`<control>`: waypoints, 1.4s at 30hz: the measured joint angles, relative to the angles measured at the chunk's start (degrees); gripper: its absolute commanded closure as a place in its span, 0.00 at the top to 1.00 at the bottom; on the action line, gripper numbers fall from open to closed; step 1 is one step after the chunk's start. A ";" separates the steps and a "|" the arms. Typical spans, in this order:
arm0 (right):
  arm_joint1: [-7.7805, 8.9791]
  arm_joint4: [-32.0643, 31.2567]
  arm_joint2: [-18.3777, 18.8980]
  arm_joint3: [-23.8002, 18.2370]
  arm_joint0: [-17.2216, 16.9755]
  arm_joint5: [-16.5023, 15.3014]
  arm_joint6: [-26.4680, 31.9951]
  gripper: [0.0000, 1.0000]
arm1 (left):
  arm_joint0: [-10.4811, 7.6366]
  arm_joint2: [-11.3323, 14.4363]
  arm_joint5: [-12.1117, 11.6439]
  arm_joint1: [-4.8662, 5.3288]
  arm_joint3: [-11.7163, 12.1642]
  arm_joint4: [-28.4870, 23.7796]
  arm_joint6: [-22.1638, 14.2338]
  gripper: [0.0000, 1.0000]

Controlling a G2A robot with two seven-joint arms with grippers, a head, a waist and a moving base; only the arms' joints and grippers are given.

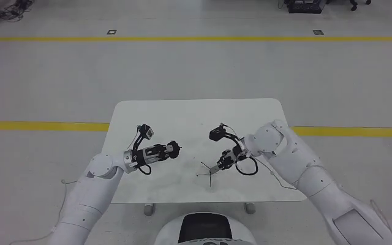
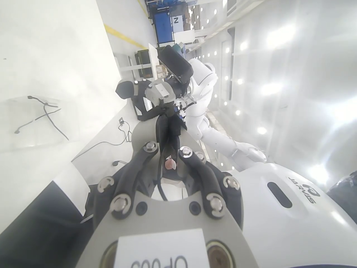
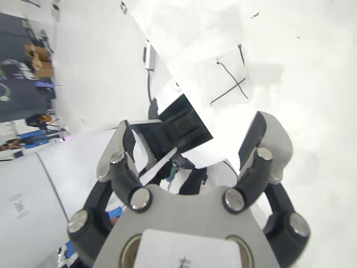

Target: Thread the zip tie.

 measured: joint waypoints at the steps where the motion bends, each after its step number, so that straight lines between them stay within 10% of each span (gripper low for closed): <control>1: -0.27 -0.75 -0.92 0.46 0.86 -0.47 0.34 1.00 | 0.00 0.00 0.00 0.00 0.00 0.00 0.00 0.00; 8: -2.73 -6.28 -8.79 4.97 6.22 -5.41 0.75 1.00 | 0.00 0.00 0.00 0.00 0.00 0.00 0.00 0.00; 17: -2.70 -6.14 -8.71 4.91 6.18 -5.05 0.74 1.00 | 0.00 0.00 0.00 0.00 0.00 0.00 0.00 0.00; 37: 0.26 -8.31 -32.86 2.40 18.03 -5.05 -11.71 1.00 | 0.00 0.00 0.00 0.00 0.00 0.00 0.00 0.00; 42: 0.25 -8.21 -32.84 2.50 18.10 -5.05 -11.71 1.00 | 0.00 0.00 0.00 0.00 0.00 0.00 0.00 0.00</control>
